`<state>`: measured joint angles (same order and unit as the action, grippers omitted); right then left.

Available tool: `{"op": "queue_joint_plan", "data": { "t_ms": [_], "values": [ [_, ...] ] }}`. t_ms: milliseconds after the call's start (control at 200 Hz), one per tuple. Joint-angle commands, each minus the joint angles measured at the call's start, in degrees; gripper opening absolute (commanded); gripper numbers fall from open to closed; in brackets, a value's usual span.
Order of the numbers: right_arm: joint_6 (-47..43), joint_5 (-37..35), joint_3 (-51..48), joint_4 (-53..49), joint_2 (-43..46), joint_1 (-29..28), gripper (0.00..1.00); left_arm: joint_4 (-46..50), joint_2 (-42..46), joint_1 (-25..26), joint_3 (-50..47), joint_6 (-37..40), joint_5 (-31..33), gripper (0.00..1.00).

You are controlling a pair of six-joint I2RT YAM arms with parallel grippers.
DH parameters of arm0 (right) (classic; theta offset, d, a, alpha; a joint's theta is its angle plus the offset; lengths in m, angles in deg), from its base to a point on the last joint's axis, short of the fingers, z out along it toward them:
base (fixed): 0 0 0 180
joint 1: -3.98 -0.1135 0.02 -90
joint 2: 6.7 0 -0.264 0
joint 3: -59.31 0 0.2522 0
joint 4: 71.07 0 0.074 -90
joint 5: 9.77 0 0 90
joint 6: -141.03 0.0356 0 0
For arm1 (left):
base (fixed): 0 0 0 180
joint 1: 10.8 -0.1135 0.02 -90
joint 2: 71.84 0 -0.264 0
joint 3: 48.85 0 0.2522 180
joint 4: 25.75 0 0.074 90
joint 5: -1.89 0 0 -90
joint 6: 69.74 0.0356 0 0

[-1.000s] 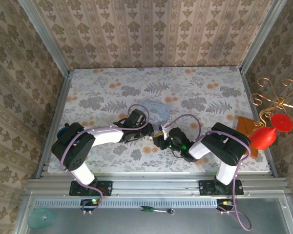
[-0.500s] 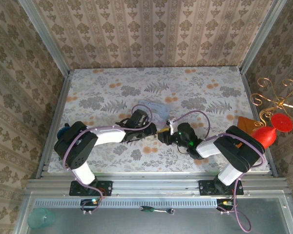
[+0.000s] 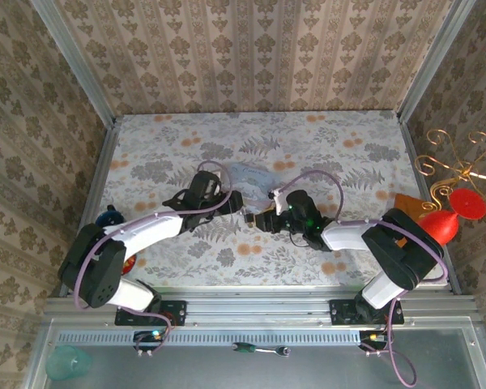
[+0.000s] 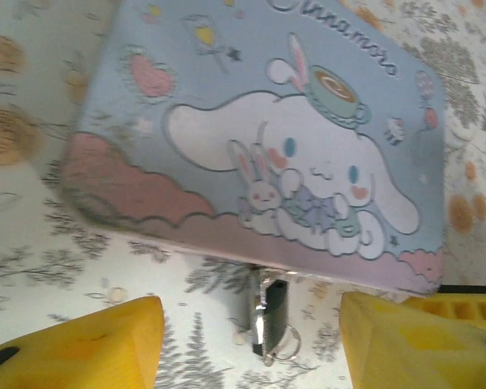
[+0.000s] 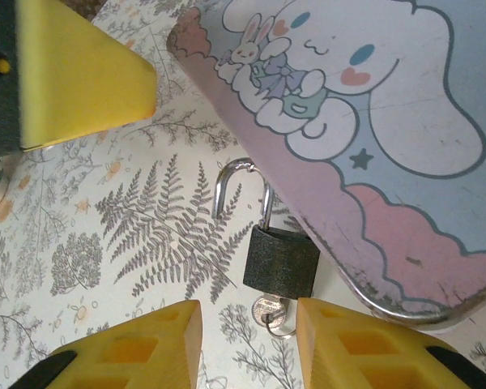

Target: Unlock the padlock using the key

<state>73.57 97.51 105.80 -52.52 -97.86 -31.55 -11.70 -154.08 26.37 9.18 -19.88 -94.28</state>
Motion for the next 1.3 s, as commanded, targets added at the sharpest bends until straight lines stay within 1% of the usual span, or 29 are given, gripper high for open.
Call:
{"op": "queue_joint_plan", "data": {
  "t_ms": [0, 195, 280, 315, 360, 405, 495, 575, 670, 800, 1090, 1195, 1215, 1245, 1290],
  "values": [
    [-0.2, 1.7, 3.8, -5.0, -1.3, 1.8, 0.37, 5.1, 0.5, -2.4, 1.1, 3.5, -0.2, 0.61],
    [1.1, 2.2, 8.5, -9.9, -2.6, 7.1, 0.38, 5.5, -0.1, -5.8, 2.4, 4.1, -2.9, 0.64],
    [3.3, 5.9, 12.1, -15.8, -3.7, 8.5, 0.37, 6.3, -1.1, -6.3, 4.0, 4.9, -3.2, 0.64],
    [3.7, 7.2, 12.7, -16.6, -3.8, 8.4, 0.37, 6.5, -1.5, -6.6, 4.5, 5.0, -3.3, 0.65],
    [4.9, 8.4, 11.6, -14.6, -3.3, 8.1, 0.37, 6.3, -2.1, -7.0, 4.9, 5.0, -3.4, 0.66],
    [6.4, 8.1, 9.9, -12.2, -2.3, 7.5, 0.37, 6.1, -2.8, -7.3, 5.5, 4.8, -3.7, 0.66],
    [10.0, 4.8, 6.6, -9.4, -0.2, 6.6, 0.37, 5.7, -4.4, -8.1, 6.8, 4.5, -4.5, 0.67],
    [14.5, 2.7, 3.2, -3.9, 0.6, 6.3, 0.37, 5.3, -6.0, -8.5, 8.0, 4.5, -5.2, 0.68],
    [19.9, 1.8, 0.8, 2.7, -0.6, 6.0, 0.36, 4.4, -8.0, -8.9, 9.5, 4.4, -6.5, 0.68],
    [23.2, 1.2, 1.7, 5.7, -4.1, 5.7, 0.35, 3.5, -10.7, -9.3, 11.3, 4.3, -7.5, 0.69],
    [23.7, -0.1, 7.2, 2.5, -11.0, 4.7, 0.36, 3.0, -14.1, -9.8, 14.1, 4.7, -6.5, 0.69],
    [21.6, -1.3, 9.8, -1.8, -12.0, 3.5, 0.37, 3.4, -15.3, -9.8, 14.9, 4.9, -6.3, 0.69],
    [21.0, -1.5, 10.5, -3.0, -12.3, 3.3, 0.38, 3.4, -15.5, -9.9, 15.0, 4.9, -6.3, 0.69],
    [20.2, -1.9, 11.6, -5.1, -12.8, 2.9, 0.43, 3.4, -15.7, -9.8, 15.0, 4.8, -6.1, 0.69],
    [19.1, -2.8, 13.0, -7.8, -13.5, 2.4, 0.44, 3.1, -16.1, -9.8, 14.9, 4.5, -5.8, 0.69]
  ]
}}
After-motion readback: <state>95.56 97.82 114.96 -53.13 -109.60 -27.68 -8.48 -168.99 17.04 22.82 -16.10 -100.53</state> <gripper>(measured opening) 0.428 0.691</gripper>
